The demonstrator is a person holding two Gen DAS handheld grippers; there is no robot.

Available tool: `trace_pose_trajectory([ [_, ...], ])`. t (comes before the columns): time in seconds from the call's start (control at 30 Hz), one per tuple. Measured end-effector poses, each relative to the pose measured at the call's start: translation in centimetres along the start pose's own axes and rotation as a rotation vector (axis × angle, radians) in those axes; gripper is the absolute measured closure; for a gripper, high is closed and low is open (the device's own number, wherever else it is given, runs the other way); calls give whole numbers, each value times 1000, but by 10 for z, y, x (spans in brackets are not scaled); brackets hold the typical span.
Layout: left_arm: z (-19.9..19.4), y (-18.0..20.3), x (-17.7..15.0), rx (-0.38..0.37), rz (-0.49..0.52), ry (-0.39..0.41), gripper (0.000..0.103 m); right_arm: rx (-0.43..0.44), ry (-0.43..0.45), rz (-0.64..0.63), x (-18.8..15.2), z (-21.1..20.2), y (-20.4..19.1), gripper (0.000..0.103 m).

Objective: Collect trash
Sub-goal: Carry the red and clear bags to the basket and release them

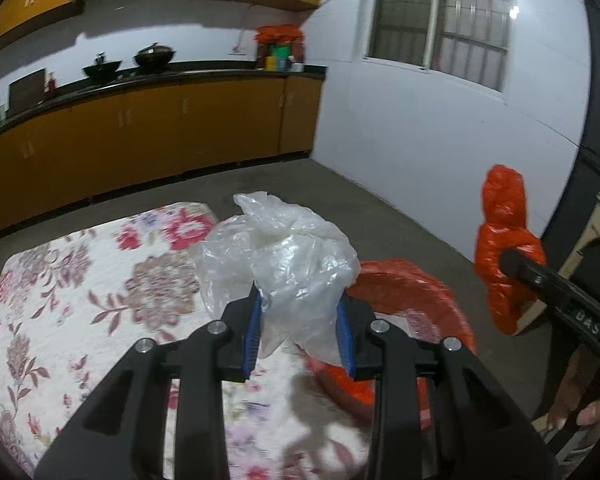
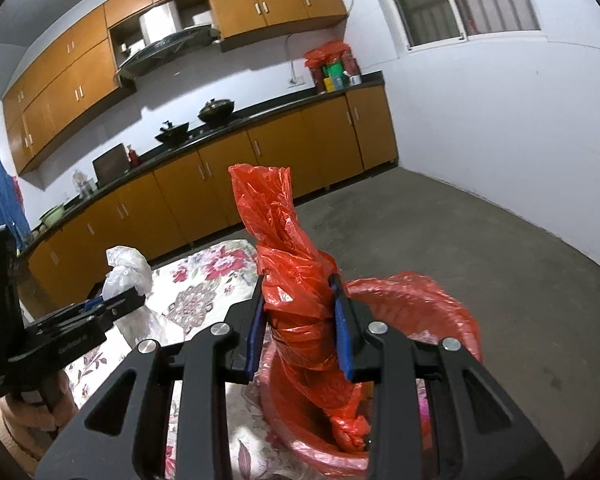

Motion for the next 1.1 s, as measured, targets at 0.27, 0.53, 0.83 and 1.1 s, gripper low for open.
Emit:
trace_pose_trajectory([
  [0.27,9,42,-1,-63,48,-7,71,-25,26,43,5,-10,15,72],
  [0.53,34,64,-8,-105,56,-51,70,-31,10,103,9,1,30,72],
  [0.83,70,78,-26,-130,47,-115,56,-7,-13,172,8,15,48,53],
  [1.1,85,66,-43,-103,8,-165,46,-47,-21,174,-4,5,59,40],
])
Point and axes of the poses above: each gripper's, at about its wrist camera, not at the fingertips, and z roughly the way its jaws point, y to its right, x to its top, the point moved 3 cm from there along z, roughly the way its jaws point, and after that the axes turned 3 degrees about z, right-handed, at the moved point
